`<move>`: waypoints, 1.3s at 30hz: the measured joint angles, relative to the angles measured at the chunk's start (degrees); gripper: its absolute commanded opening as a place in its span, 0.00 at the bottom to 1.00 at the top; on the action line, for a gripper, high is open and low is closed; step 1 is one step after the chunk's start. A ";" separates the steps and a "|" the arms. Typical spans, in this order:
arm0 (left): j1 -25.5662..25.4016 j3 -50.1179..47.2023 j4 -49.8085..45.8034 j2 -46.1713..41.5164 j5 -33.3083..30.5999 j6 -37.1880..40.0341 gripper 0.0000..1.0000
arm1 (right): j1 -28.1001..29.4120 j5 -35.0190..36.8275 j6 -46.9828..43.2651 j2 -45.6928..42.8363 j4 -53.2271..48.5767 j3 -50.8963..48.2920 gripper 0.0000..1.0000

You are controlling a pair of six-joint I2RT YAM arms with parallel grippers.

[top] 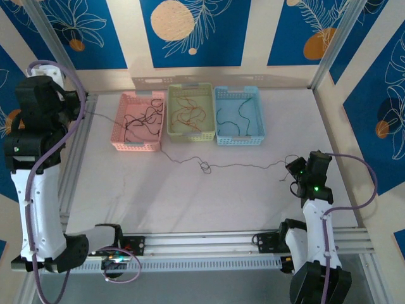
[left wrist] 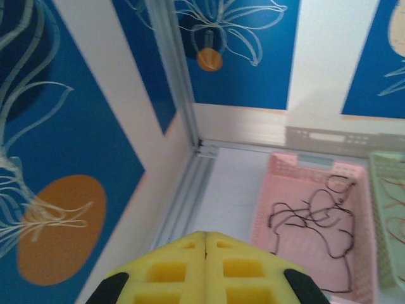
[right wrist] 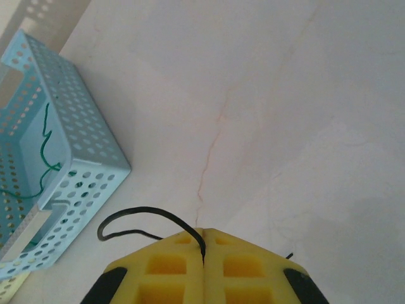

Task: Untangle the cables

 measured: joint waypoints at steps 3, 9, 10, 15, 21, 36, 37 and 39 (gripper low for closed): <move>0.07 -1.05 0.46 -1.18 0.57 0.22 0.00 | 0.13 -0.66 1.62 1.57 0.66 0.33 0.00; 0.24 -15.61 2.93 -6.01 12.13 -3.80 0.00 | 4.07 -2.67 4.00 2.54 0.37 0.33 0.04; 0.24 -19.58 3.21 -6.84 14.53 -4.59 0.00 | 5.03 -2.82 4.20 2.12 0.09 0.33 0.12; 0.09 -37.27 4.76 -8.72 21.31 -7.74 0.10 | 8.00 -3.26 4.39 0.48 -2.49 0.31 0.55; 0.09 -44.78 4.24 -9.42 19.58 -8.55 0.70 | 8.59 -2.91 2.95 0.28 -8.81 2.73 0.71; -10.67 -48.59 11.58 -11.10 33.22 -13.51 0.71 | 39.15 -6.05 -3.72 21.16 -11.28 17.57 0.61; -13.84 -49.40 12.63 -10.38 33.75 -14.40 0.71 | 41.72 -6.27 -4.50 24.44 -10.99 18.84 0.63; -17.73 -51.45 14.60 -9.49 34.25 -16.00 0.71 | 46.23 -7.06 -5.92 30.05 -10.08 21.27 0.67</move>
